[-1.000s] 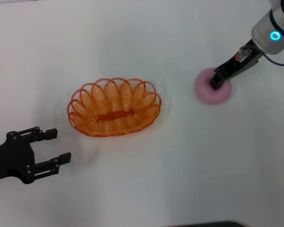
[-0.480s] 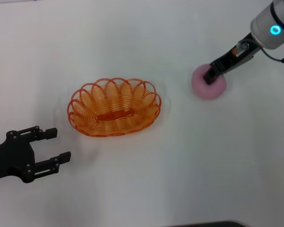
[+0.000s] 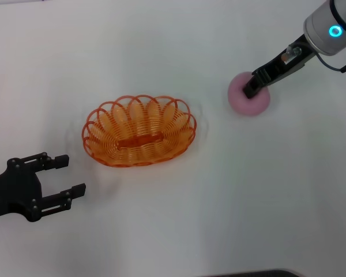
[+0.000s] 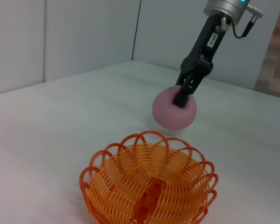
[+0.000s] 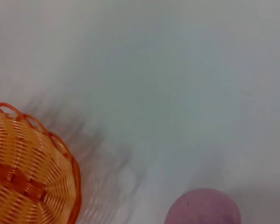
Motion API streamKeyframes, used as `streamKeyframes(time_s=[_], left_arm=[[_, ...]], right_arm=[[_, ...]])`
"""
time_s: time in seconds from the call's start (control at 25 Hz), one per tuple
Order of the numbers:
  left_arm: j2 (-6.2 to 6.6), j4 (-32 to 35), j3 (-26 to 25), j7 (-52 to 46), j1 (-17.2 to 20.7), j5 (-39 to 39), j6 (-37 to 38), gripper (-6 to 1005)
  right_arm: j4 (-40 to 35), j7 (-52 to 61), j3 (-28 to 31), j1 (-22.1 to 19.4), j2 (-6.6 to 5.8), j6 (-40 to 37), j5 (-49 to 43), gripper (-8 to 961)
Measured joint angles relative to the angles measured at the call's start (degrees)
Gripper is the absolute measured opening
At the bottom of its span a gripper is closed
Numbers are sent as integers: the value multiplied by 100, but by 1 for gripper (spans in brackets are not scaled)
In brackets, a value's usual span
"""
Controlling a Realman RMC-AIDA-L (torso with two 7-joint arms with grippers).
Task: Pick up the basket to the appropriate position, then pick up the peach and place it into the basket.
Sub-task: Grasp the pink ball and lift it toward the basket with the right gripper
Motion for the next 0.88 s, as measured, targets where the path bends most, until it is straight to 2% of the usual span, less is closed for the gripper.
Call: streamKeyframes(time_s=[0.2, 0.52, 0.72, 0.88], left_arm=[[1, 2, 0, -1, 0, 0, -2, 698], [2, 2, -8, -1, 0, 0, -9, 698], [2, 6, -11, -1, 0, 0, -9, 698], [1, 10, -17, -1, 0, -4, -9, 698]], right_arm=[[-32, -46, 2, -1, -6, -9, 196, 230], [-84, -340, 280, -58, -100, -272, 1172, 229], [-84, -500, 357, -68, -93, -314, 1629, 229], [-67, -680, 348, -51, -24, -277, 1962, 228]])
